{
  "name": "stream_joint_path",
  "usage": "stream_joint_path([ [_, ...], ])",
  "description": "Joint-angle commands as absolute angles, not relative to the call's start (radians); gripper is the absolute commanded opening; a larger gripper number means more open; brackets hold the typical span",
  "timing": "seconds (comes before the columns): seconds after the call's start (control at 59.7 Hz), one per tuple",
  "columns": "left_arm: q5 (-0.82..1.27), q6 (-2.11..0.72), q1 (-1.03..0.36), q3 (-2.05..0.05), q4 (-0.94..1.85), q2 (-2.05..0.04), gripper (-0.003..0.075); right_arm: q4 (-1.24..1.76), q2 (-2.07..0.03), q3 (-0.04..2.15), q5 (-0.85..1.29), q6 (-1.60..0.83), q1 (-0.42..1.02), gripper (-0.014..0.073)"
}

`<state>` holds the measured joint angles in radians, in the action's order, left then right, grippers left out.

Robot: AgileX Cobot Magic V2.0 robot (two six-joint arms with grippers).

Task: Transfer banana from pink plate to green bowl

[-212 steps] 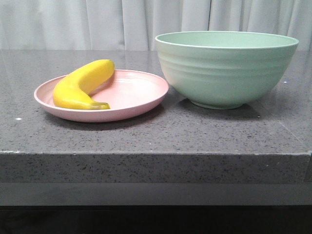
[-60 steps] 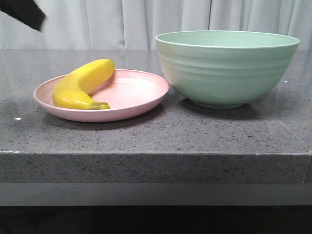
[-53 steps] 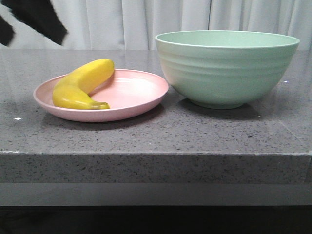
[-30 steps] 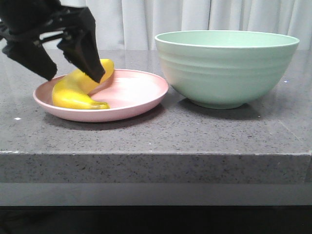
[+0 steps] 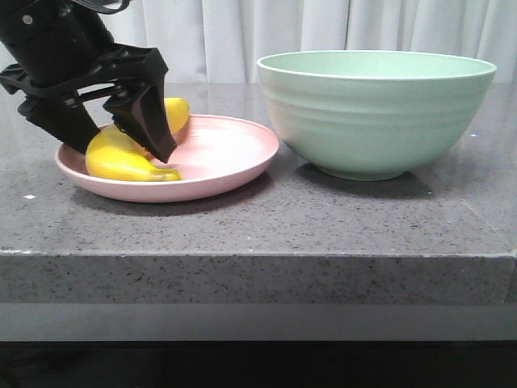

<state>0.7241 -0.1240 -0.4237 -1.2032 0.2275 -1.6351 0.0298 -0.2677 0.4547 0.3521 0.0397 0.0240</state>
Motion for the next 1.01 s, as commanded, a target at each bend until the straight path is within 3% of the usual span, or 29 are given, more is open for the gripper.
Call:
stream_joint_path([
  [0.0,0.673,-0.113,-0.431,-1.234,0.241,-1.598,0.0438,0.017,-0.286,0.490,0.269,0.029,0.021,0.0553],
  [0.168,0.641,-0.113,-0.429,-1.234,0.241,-1.598,0.0291,0.017,-0.286,0.490,0.269,0.029,0.021,0.0553],
  [0.318,0.607,-0.113,-0.429,-1.234,0.241,-1.598,0.0211,0.017,-0.286,0.490,0.269,0.029,0.021,0.0553],
  [0.754,0.440,-0.113,-0.428,-1.278,0.240,-1.526,0.0177,0.018,-0.286,0.490,0.271,0.029,0.021,0.0553],
  [0.989,0.406,-0.122,-0.505,-1.278,0.248,-1.415,0.0164,0.112,-0.323,0.507,0.282,0.029,0.021,0.0553],
])
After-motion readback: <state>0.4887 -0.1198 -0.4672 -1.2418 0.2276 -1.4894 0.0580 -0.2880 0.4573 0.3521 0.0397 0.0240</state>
